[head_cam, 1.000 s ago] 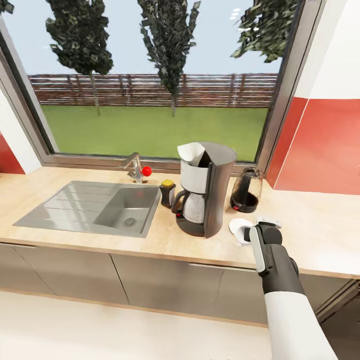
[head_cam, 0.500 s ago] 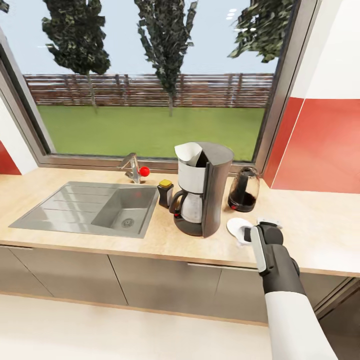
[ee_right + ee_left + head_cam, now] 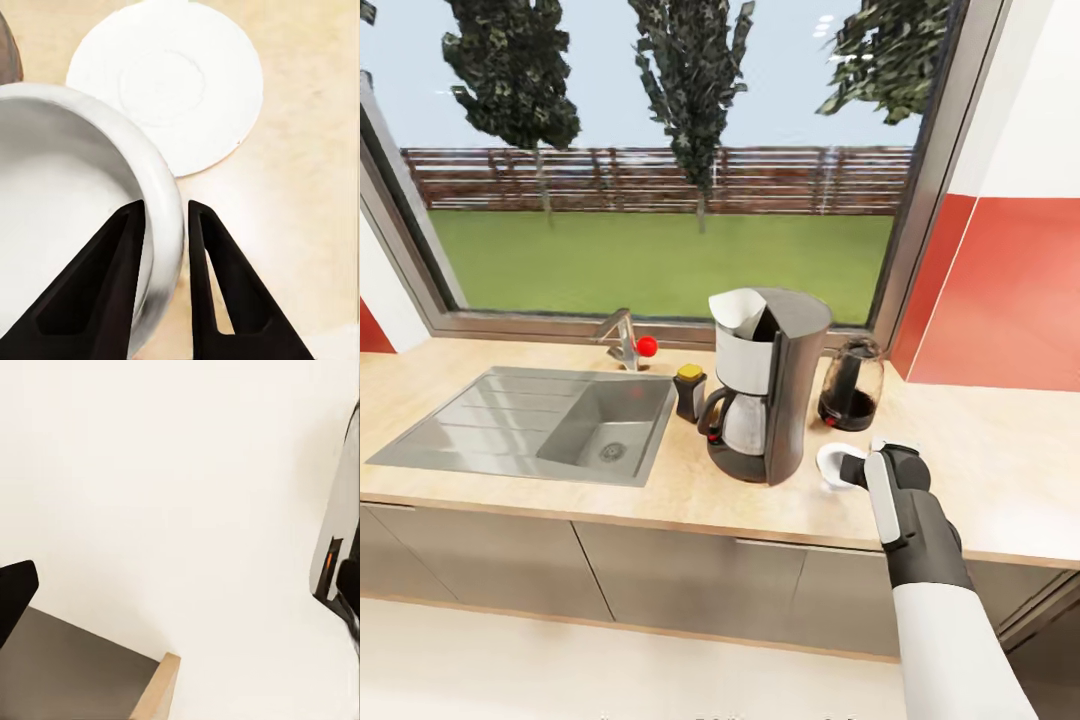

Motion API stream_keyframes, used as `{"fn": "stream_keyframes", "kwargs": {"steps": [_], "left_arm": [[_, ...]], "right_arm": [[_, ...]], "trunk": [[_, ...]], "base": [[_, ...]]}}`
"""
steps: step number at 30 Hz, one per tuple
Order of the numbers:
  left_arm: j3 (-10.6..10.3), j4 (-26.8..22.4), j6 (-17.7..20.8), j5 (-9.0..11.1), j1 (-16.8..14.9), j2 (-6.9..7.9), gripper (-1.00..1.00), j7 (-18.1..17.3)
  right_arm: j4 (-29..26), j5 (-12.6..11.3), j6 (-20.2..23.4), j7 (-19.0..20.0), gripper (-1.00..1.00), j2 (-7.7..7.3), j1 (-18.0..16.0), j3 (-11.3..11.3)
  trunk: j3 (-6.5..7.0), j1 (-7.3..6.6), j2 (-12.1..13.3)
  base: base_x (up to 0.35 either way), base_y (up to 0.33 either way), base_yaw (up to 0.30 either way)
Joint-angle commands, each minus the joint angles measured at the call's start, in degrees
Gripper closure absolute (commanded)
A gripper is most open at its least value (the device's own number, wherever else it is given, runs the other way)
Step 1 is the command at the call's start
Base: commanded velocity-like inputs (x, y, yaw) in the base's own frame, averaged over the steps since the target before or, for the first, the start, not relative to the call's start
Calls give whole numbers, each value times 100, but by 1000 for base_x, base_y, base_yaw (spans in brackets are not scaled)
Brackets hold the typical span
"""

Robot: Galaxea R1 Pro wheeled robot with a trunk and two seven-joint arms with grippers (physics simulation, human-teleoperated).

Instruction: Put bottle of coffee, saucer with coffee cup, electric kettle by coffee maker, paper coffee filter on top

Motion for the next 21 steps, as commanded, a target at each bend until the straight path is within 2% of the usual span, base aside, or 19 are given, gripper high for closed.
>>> {"fn": "stream_keyframes", "kwargs": {"steps": [1, 5, 13, 21], "left_arm": [[-46, -30, -34, 44, 25, -33, -100, 3], [-70, -87, -36, 31, 25, -105, -100, 21], [-87, -114, -36, 27, 25, -151, -100, 27], [-73, -113, -36, 25, 25, -154, -100, 29]], "right_arm": [[22, -69, 4, -45, 100, -19, -5, -8], [-54, -61, 2, -47, 100, 85, -2, -8], [-85, -60, 4, -48, 100, 97, -1, -8], [-77, -59, 8, -48, 100, 97, -1, -8]], "trunk": [[-12, 0, -19], [-12, 0, -19], [-12, 0, -19], [-12, 0, -19]], "base": [[0, 0, 0], [0, 0, 0], [27, 0, 0], [256, 0, 0]]}}
